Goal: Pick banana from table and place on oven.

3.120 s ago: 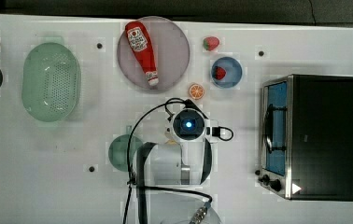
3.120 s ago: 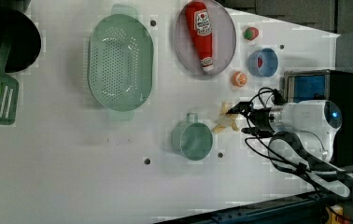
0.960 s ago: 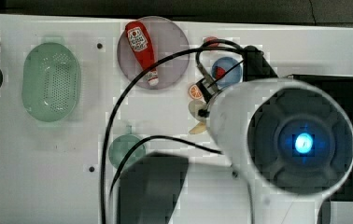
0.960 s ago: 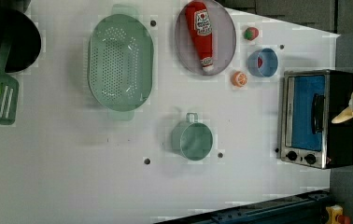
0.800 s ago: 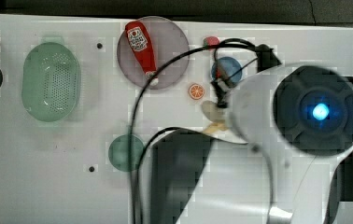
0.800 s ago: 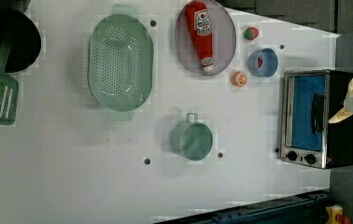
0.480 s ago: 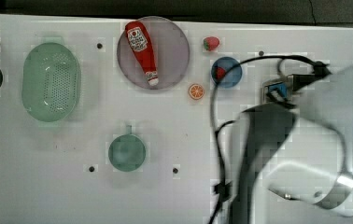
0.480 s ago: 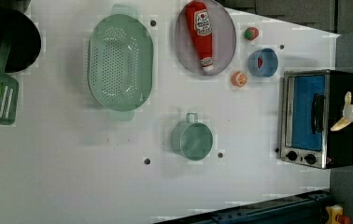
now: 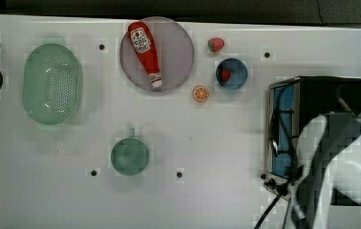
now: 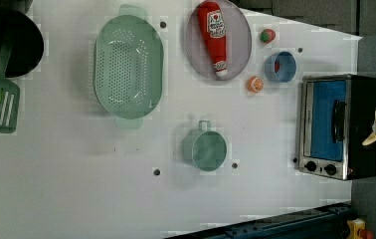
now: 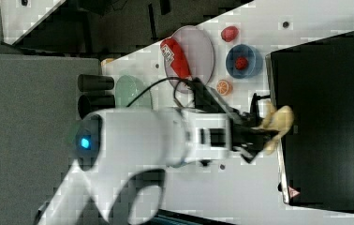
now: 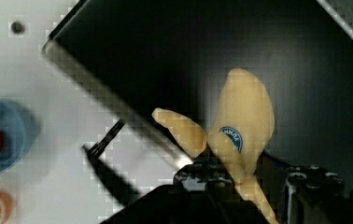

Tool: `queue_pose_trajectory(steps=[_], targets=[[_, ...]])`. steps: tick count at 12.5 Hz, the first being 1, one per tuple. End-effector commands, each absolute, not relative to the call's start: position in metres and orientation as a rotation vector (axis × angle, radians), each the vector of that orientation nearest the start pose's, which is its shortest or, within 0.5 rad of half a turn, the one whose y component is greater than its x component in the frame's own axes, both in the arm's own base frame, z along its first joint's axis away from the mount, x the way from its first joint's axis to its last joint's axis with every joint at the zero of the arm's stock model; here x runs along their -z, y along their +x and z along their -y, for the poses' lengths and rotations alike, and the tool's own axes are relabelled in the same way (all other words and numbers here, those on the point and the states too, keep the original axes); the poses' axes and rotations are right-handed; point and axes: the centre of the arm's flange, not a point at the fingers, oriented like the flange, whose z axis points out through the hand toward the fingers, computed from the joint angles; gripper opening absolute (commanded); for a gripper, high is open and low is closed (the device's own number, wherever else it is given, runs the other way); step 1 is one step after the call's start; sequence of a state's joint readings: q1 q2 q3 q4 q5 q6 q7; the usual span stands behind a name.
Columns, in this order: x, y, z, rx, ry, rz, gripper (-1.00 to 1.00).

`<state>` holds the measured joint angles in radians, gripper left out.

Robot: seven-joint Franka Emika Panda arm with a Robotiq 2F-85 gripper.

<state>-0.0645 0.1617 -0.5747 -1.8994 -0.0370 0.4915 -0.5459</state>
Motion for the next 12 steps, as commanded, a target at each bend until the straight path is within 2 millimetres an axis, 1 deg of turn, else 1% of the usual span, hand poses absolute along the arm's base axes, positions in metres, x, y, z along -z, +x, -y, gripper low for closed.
queue_pose_trajectory(steps=[1,3,4,6,9,10,11,12], targets=[[-0.434,0.482,0.364,0.041,-3.111,-1.083,-0.47],[-0.421,0.481,0.369,0.013,-3.088,-1.112,-0.47],[-0.418,0.482,0.369,0.014,-3.084,-1.116,-0.41],[-0.416,0.483,0.370,0.019,-3.089,-1.116,0.01],[-0.418,0.484,0.370,0.029,-3.091,-1.113,0.68],[-0.421,0.485,0.371,0.040,-3.092,-1.114,0.90],[-0.430,0.487,0.372,0.066,-3.097,-1.110,1.00],[-0.444,0.489,0.372,0.107,-3.104,-1.097,1.00]])
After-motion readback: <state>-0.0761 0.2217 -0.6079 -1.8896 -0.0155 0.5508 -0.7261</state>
